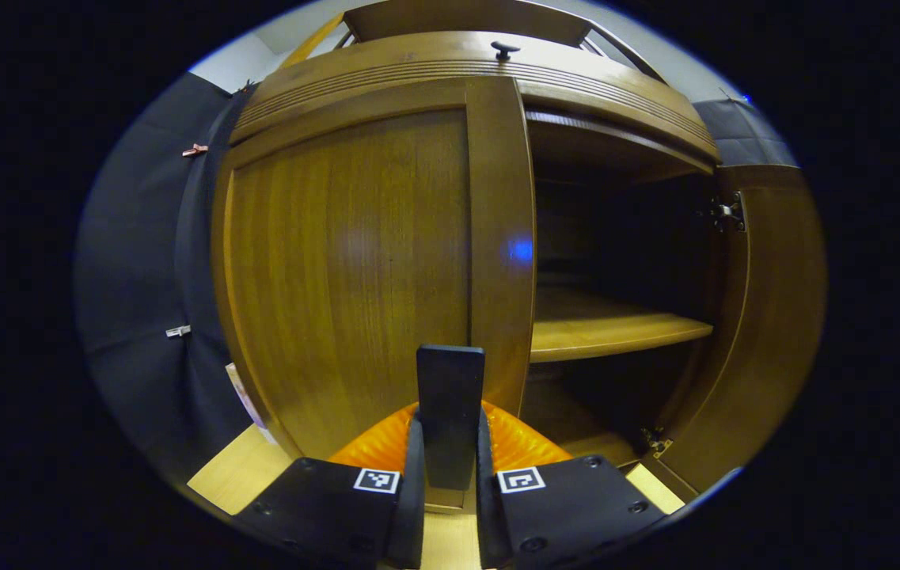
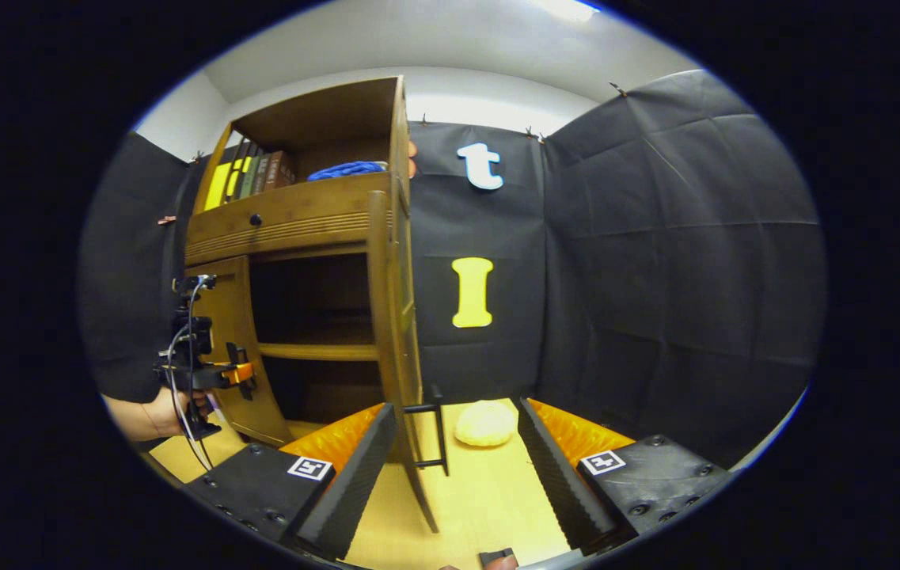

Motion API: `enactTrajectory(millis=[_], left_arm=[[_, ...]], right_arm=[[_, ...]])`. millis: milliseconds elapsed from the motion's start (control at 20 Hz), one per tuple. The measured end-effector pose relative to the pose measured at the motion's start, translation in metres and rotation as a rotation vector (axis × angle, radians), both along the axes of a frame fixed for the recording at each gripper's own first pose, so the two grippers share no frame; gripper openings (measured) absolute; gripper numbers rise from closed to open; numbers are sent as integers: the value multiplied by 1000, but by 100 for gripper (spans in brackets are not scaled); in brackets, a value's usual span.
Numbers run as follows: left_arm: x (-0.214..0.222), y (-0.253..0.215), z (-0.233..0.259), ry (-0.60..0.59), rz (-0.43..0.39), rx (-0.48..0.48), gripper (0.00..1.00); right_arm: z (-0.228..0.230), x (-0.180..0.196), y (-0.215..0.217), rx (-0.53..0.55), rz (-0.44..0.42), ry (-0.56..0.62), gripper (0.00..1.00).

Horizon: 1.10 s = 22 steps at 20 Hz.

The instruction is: Open the right door of the double-door shoe cabinet with the right hand, and open the left door with the left hand.

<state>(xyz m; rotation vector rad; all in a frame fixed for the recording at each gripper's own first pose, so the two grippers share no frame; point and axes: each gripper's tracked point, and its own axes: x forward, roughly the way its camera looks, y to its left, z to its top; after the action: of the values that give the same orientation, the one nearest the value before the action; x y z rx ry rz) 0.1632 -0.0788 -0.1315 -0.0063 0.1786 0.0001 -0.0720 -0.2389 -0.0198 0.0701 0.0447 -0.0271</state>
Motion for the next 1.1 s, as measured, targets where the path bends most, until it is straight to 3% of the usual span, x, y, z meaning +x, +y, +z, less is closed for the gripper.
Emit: enactTrajectory(millis=[450,1100], left_arm=[[-83,41,-1,14,-57,8,29],[-152,121,-3,-11,-61,17,24]], right_arm=[[0,5,96,-5,122,8,98],[-9,7,189,-2,150,1,98]])
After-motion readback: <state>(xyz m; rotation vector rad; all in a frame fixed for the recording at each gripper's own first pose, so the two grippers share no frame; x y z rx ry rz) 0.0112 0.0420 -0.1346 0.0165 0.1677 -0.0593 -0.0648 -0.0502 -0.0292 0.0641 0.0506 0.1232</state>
